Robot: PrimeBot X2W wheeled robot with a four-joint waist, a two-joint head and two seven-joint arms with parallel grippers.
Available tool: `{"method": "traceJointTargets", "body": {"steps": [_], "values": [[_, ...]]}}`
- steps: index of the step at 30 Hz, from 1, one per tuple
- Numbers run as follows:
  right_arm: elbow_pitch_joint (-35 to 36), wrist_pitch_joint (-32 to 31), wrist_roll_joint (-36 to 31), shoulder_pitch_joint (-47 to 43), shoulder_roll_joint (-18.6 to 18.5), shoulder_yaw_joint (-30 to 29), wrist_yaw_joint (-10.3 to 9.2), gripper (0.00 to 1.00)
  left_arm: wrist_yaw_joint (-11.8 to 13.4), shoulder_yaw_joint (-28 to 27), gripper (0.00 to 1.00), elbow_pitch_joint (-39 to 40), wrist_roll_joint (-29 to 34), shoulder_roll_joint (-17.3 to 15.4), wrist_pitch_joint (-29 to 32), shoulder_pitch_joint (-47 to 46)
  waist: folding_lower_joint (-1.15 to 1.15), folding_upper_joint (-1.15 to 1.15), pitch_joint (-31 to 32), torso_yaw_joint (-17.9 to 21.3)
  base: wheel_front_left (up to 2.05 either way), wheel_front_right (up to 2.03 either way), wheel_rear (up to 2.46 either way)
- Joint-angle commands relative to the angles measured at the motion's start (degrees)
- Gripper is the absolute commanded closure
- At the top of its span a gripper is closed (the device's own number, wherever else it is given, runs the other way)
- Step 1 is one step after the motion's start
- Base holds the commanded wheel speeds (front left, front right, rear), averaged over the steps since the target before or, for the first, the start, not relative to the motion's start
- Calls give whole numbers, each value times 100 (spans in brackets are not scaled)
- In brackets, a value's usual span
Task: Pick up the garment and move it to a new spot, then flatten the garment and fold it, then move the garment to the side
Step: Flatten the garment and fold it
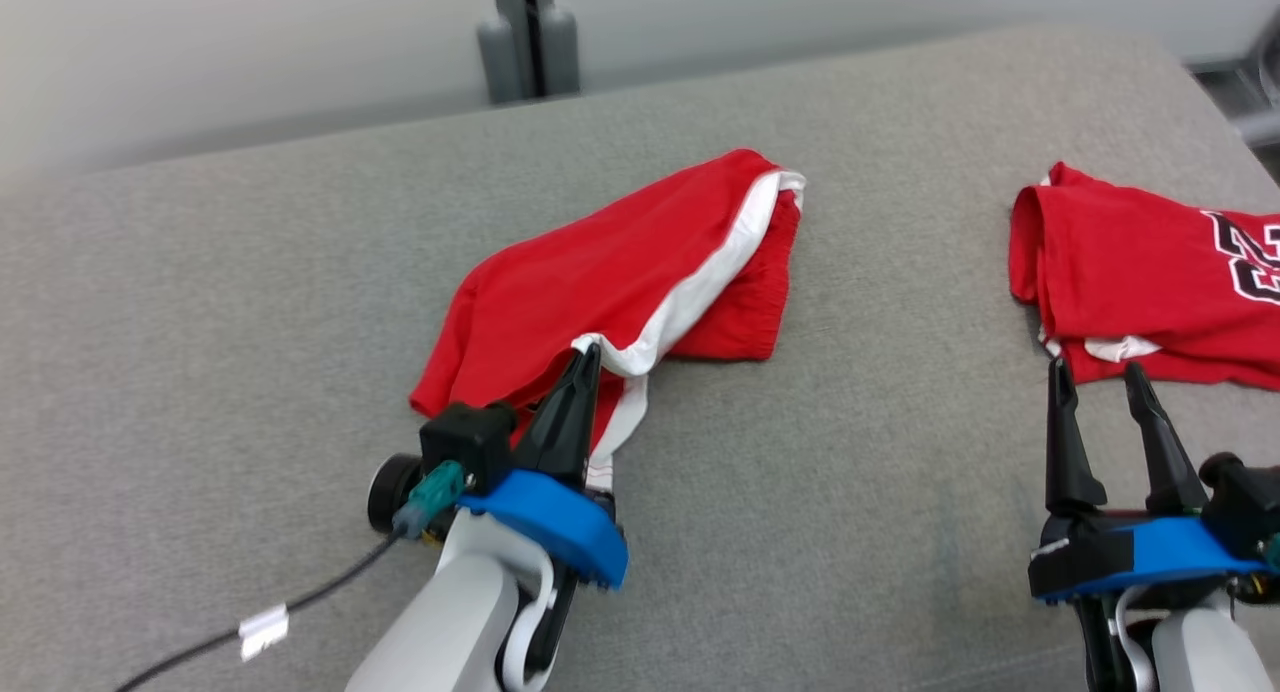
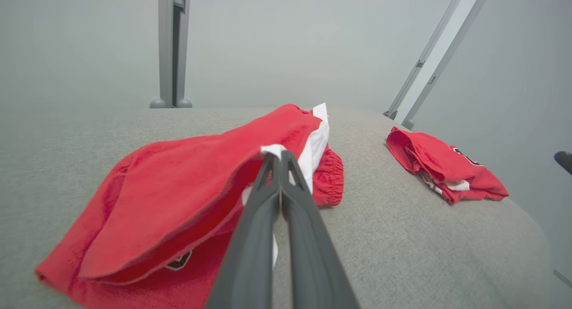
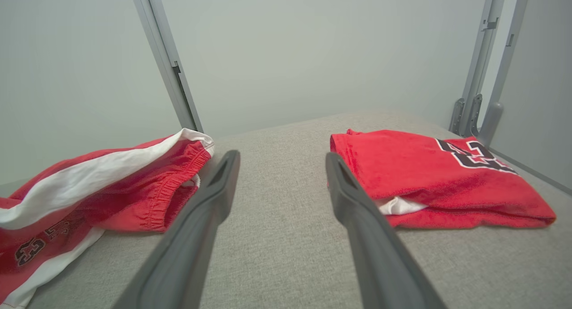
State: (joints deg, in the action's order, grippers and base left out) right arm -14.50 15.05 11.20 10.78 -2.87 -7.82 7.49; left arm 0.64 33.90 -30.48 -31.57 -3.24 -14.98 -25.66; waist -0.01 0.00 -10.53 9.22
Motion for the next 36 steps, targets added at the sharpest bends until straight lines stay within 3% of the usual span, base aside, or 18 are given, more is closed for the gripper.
{"method": "traceJointTargets", "body": {"steps": [1,9,17,26,36], "values": [[-18,18,-54,-134,-7,-39,1,0,-21,-86,100,280,90,-110,-28,298,1,0,111,-116,0,0,0],[-99,18,-156,-410,-7,-149,1,0,131,-294,100,1092,41,-561,29,1368,1,0,570,-468,0,0,0],[-146,18,-230,-625,-8,-184,2,0,239,-456,100,1340,-253,-867,298,1962,1,0,767,-604,0,0,0],[-218,18,-291,-673,-8,-95,1,0,260,-640,100,591,-480,-1085,382,2109,1,0,834,-563,0,0,0],[-242,18,-350,-720,-7,-111,1,0,6,-479,100,-380,-554,-951,382,1970,1,0,828,-534,0,0,0]]}}
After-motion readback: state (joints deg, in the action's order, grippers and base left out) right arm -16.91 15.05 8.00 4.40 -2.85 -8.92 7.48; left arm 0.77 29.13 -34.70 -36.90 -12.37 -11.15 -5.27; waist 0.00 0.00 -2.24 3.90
